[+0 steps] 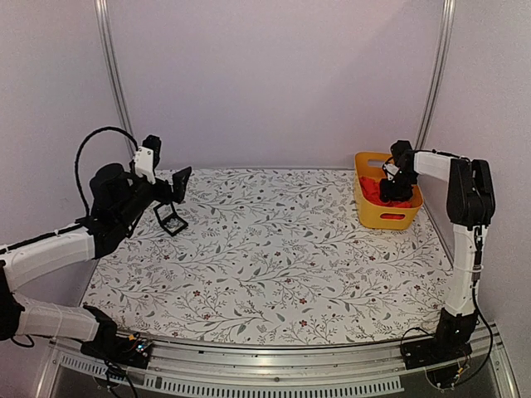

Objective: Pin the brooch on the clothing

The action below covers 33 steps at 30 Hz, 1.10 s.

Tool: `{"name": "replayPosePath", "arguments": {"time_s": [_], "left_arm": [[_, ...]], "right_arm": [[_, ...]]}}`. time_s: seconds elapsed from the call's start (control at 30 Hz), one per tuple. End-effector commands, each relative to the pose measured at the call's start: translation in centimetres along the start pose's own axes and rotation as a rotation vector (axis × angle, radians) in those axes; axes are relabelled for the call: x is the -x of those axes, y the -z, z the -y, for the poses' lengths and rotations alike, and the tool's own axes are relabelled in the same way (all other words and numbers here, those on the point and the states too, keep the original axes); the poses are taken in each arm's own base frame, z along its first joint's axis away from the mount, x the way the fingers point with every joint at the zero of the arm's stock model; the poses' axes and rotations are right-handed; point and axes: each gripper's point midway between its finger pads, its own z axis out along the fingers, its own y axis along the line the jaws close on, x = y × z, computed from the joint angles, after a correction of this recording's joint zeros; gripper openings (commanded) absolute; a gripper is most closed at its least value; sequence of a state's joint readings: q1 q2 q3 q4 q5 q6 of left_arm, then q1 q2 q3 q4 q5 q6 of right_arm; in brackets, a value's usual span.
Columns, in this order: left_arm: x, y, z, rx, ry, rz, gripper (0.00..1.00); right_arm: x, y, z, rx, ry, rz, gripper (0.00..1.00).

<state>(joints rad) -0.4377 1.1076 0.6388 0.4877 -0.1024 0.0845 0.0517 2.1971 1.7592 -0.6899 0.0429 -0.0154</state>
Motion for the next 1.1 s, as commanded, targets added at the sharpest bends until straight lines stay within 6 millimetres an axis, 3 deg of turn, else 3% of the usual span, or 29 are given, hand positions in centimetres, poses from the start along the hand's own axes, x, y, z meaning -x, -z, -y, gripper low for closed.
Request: {"name": "replayPosePath", "arguments": {"time_s": [0.0, 0.07, 0.13, 0.23, 0.37, 0.47, 0.6, 0.7, 0.77, 0.83, 0.9, 1.0, 1.07], "left_arm": [[-0.9, -0.6, 0.9, -0.020, -0.026, -0.052, 1.00], [-0.8, -0.5, 1.0, -0.020, -0.032, -0.047, 1.00], [-0.4, -0.4, 0.9, -0.013, -0.034, -0.038, 1.00], [0.3, -0.1, 0.5, 0.005, -0.039, -0.022, 1.00], [0.8, 0.6, 0.1, 0.024, -0.048, -0.015, 1.00], [1.5, 1.1, -0.3, 0.037, -0.048, 0.005, 1.00], [2.4, 1.7, -0.7, 0.056, -0.049, 0.034, 1.00], [2.8, 1.9, -0.8, 0.062, -0.047, 0.044, 1.00], [3.1, 2.1, -0.9, 0.066, -0.038, 0.049, 1.00], [3.4, 2.5, -1.2, 0.076, -0.032, 0.060, 1.00], [3.8, 3.0, -1.4, 0.086, -0.029, 0.074, 1.00], [4.3, 3.8, -1.8, 0.102, -0.034, 0.092, 1.00], [4.5, 4.2, -2.2, 0.121, -0.035, 0.100, 1.00]], "right_arm": [[0.0, -0.1, -0.7, 0.025, 0.036, -0.024, 0.25], [1.8, 1.5, -0.7, 0.032, 0.039, 0.025, 0.02], [4.2, 4.1, -1.0, 0.050, 0.049, 0.101, 0.00], [8.9, 10.6, -1.8, 0.098, 0.067, 0.271, 0.00], [13.8, 22.4, -3.2, 0.160, 0.092, 0.544, 0.00], [15.6, 31.3, -6.1, 0.227, 0.147, 0.763, 0.00], [13.6, 46.2, -14.6, 0.449, 0.356, 1.095, 0.00], [9.3, 55.7, -20.8, 0.694, 0.532, 1.298, 0.00], [6.5, 59.9, -23.5, 0.854, 0.624, 1.383, 0.00], [4.6, 62.6, -25.0, 0.978, 0.673, 1.442, 0.00], [3.6, 63.3, -26.0, 1.071, 0.679, 1.437, 0.00], [3.7, 61.1, -27.3, 1.134, 0.645, 1.358, 0.00], [4.4, 57.4, -28.3, 1.121, 0.600, 1.271, 0.00]]}}
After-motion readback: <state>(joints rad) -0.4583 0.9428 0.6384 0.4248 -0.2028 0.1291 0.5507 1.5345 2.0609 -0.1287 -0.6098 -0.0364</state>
